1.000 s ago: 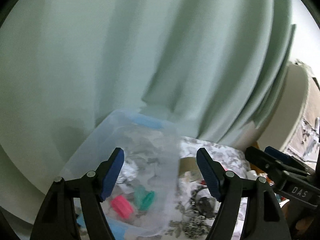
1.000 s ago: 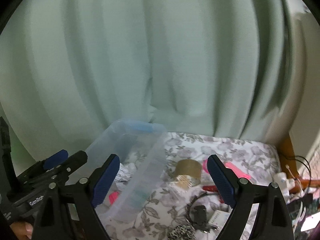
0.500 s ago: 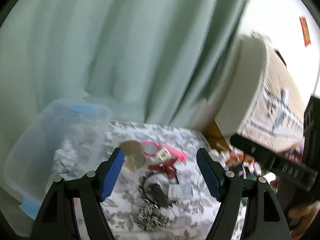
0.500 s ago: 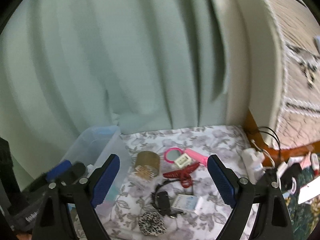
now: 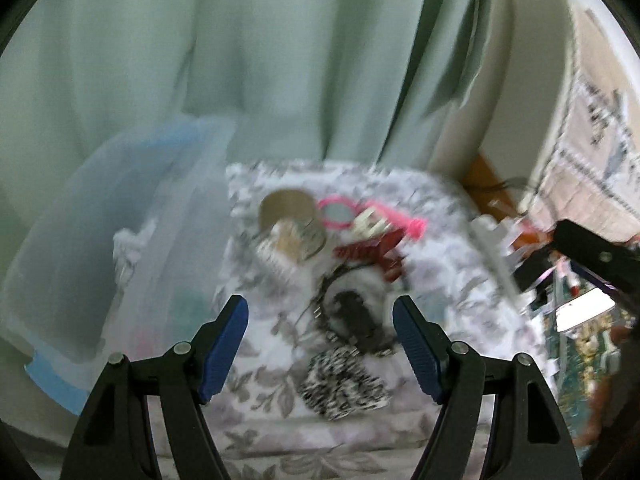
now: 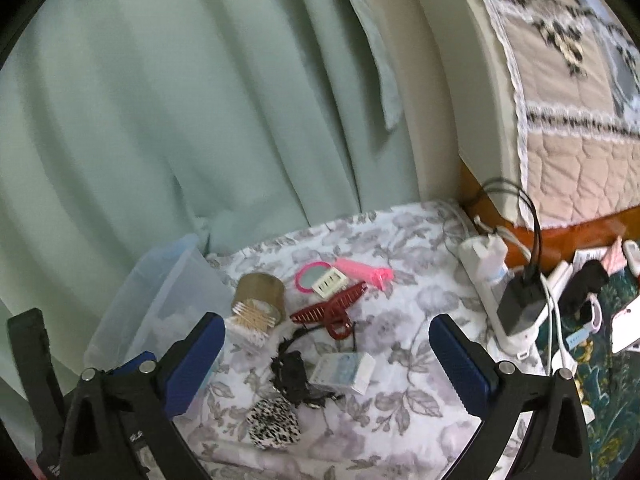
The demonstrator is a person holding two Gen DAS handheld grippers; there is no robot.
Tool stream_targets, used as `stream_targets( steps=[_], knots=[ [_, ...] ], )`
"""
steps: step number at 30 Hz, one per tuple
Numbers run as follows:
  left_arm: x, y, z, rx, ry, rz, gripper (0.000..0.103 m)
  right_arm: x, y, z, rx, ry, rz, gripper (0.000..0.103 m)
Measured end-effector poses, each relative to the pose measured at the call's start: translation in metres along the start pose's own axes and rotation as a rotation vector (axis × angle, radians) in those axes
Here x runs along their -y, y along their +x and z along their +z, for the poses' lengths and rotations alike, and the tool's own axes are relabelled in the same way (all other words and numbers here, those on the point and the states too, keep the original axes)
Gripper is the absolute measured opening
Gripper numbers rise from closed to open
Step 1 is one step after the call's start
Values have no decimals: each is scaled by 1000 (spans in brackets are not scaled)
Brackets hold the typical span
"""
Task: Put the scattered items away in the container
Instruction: 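Move both tools back over the remaining items, then grasp the leopard scrunchie with the left gripper while the right grasps the white box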
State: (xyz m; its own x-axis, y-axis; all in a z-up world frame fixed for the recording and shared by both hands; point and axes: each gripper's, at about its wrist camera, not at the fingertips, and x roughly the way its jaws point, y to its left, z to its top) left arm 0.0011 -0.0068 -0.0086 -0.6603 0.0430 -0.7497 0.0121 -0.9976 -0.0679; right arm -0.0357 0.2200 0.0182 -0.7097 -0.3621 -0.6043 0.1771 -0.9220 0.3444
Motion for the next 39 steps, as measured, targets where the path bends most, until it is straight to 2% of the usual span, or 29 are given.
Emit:
stream_targets(
  steps=[2, 4, 10, 13, 21, 24, 28, 39],
  knots=[
    [-2, 8, -8, -33, -14, 16, 76, 9, 11, -6, -52, 13, 8, 103],
    [-2, 14, -17, -63, -21, 13, 76, 15, 22, -15, -88, 12, -22, 103],
    [15, 32, -29, -105, 49, -19, 76, 29, 47, -40, -175, 24, -40, 103],
    [23, 42, -35, -150, 75, -29, 76, 31, 58, -47, -210, 2, -70, 103],
    [23, 78, -51, -276, 71, 12, 76, 37, 80, -59, -269, 48, -60, 102],
    [21, 86, -54, -276, 65, 24, 76, 39, 89, -61, -291, 65, -87, 102],
    [22, 93, -57, -281, 76, 16, 75, 42, 99, -61, -302, 91, -73, 98],
    [9, 118, -59, -351, -3, -85, 75, 48, 145, -67, -389, 166, -19, 85]
  ],
)
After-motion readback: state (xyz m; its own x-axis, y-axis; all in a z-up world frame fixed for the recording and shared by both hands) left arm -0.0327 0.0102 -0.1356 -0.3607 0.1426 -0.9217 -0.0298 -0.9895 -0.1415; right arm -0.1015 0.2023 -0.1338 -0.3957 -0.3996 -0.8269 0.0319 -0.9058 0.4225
